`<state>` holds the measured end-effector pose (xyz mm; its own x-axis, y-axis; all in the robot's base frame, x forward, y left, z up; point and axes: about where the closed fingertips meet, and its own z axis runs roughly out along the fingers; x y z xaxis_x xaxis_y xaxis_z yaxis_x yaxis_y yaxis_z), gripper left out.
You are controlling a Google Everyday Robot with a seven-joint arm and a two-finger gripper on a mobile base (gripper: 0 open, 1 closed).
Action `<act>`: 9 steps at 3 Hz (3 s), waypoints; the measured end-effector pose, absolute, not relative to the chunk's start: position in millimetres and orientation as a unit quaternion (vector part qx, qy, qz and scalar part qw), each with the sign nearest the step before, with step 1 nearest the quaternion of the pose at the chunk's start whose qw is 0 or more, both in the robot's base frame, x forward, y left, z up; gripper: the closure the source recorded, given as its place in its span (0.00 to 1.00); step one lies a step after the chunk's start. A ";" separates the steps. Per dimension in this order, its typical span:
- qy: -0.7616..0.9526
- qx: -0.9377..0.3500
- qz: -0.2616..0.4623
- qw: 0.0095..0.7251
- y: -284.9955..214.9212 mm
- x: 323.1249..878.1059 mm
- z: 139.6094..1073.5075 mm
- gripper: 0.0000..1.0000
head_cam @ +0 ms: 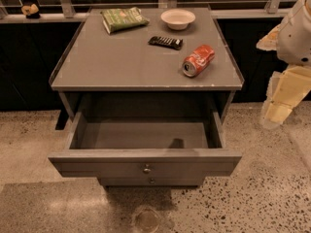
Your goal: Close top drawer
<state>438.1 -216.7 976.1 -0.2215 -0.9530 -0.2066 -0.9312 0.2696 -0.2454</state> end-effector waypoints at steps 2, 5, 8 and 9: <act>0.777 -0.603 -0.043 0.176 -223.2 415.2 965.6 0.00; 0.768 -0.615 0.007 0.178 -251.4 331.5 798.0 0.00; 0.773 -0.624 0.088 0.074 -238.9 319.0 640.7 0.00; 0.771 -0.626 0.100 0.061 -235.8 317.0 622.9 0.00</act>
Offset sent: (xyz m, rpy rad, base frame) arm -0.0903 -0.0297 -0.0533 0.0321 -0.1048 0.0121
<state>317.0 -235.8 622.9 -0.2089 -0.9530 -0.2195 -0.9774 0.1963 0.0780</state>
